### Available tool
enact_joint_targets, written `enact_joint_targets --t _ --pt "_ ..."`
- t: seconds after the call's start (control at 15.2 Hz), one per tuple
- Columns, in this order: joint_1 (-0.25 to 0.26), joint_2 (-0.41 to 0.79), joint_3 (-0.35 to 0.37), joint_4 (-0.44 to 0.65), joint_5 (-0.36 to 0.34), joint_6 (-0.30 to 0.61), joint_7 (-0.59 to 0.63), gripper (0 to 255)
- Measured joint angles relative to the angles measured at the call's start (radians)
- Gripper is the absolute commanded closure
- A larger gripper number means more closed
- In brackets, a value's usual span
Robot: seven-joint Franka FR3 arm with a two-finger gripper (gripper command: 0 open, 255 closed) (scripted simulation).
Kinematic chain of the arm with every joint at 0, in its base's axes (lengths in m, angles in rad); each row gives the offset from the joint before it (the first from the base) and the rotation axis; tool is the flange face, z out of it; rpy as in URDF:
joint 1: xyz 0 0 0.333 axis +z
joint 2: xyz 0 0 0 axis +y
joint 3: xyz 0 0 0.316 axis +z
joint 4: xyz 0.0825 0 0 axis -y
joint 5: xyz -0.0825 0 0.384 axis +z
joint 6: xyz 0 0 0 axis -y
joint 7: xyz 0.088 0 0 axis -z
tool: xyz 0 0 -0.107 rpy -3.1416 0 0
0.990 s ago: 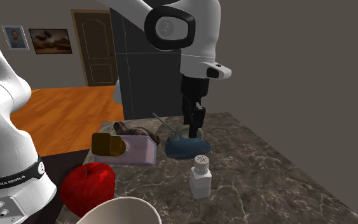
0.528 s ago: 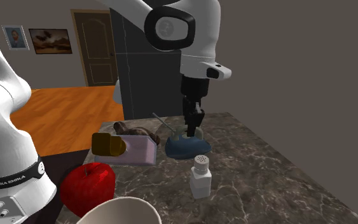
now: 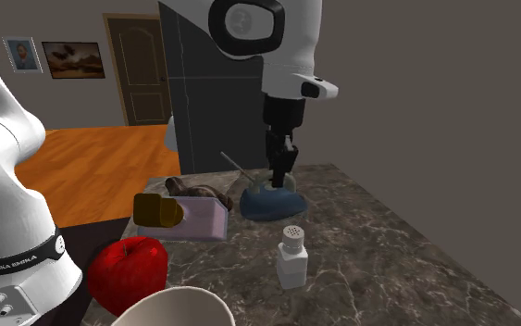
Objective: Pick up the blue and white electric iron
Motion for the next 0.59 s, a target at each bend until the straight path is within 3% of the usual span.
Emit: enact_joint_targets --t 0.59 --pt "0.0 -0.04 0.0 0.076 -0.006 -0.116 0.002 255"
